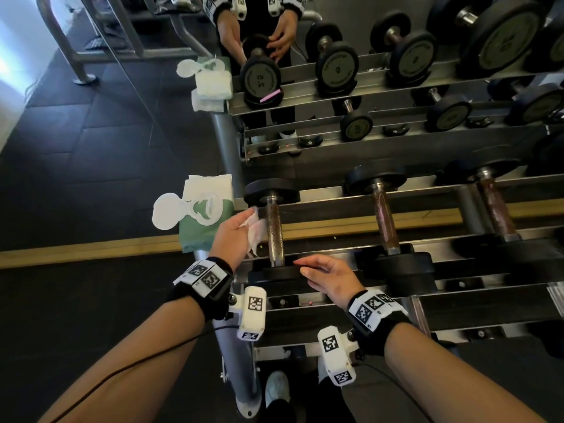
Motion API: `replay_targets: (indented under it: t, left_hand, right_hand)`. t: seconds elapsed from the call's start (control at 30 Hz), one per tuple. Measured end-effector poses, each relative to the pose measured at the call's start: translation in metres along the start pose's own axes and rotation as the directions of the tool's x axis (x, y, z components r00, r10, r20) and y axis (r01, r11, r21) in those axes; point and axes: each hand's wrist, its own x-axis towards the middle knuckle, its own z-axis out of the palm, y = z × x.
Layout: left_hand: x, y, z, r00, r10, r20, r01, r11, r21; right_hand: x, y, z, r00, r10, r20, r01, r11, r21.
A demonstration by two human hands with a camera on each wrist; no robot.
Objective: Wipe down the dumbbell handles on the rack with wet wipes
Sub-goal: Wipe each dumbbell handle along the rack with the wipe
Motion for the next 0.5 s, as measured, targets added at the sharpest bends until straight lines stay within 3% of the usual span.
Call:
replay_targets:
  t: [0.2, 0.3, 0.5]
  left_hand:
    - [-0.003, 0.001, 0.027, 0.998, -0.030, 0.053, 0.035, 0.994, -0.103]
    - [-0.011, -0.004, 0.021, 0.997, -0.026, 0.078, 0.034, 0.994, -0.101]
    - [-0.026, -0.008, 0.007, 0.987, -0.135, 0.091, 0.149, 0.973, -0.174]
  right_hand:
    - [0.004, 0.006, -0.002, 1.000, -0.013, -0.012, 0.013, 0.999, -0.034]
    - [0.006, 0.007, -0.003, 1.000, -0.006, -0.014, 0.005, 0.999, -0.043]
    - [0.001, 0.003, 0.001, 0.999, -0.008, -0.031, 0.007, 0.999, -0.053]
